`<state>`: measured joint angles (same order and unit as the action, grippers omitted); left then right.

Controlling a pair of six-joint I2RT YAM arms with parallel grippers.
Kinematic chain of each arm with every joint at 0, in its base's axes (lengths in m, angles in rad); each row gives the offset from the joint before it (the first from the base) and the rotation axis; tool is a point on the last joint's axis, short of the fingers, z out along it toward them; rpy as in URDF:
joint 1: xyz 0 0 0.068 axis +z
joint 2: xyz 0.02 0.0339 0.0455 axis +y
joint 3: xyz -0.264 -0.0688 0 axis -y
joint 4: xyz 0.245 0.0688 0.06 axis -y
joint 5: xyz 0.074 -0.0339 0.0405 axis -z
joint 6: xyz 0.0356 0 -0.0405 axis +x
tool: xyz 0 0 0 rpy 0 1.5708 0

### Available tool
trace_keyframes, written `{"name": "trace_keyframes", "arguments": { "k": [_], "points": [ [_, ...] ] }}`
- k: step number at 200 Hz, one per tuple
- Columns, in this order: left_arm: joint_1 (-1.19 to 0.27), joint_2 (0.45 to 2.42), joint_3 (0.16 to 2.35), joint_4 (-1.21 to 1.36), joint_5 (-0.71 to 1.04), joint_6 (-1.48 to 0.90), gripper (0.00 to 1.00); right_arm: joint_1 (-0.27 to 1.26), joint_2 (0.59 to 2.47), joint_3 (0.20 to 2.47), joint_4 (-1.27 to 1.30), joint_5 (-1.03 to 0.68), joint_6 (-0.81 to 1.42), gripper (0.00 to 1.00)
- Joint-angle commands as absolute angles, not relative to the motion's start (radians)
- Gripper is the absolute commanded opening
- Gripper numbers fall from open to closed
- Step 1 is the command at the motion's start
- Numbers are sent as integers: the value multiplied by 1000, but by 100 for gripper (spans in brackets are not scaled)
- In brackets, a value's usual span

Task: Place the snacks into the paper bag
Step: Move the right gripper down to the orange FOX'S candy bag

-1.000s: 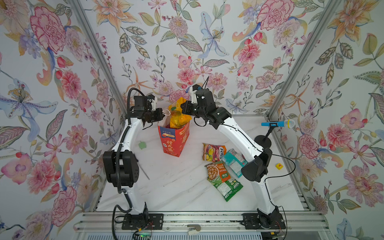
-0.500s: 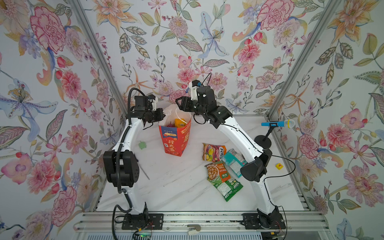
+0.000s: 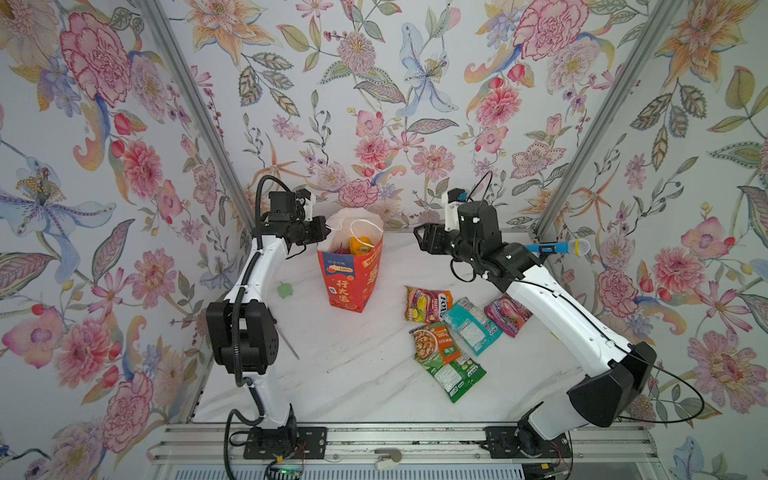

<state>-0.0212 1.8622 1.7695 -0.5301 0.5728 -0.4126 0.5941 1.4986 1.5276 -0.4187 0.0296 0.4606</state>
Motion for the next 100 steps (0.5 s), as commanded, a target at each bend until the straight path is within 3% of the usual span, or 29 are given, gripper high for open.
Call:
{"name": "trace_keyframes", "arguments": {
  "k": [1,57,100],
  "points": [
    [-26,1844,1782,-520,600,-416,0,563,1409,1343,-433,58,517,67],
    [-26,1829,1764,-520,601,-418,0,449,1339,1100,-442,9,565,71],
    [-28,1807,1739,-525,600,-416,0,378,1475,1050,-369,-96,548,71]
  ]
}}
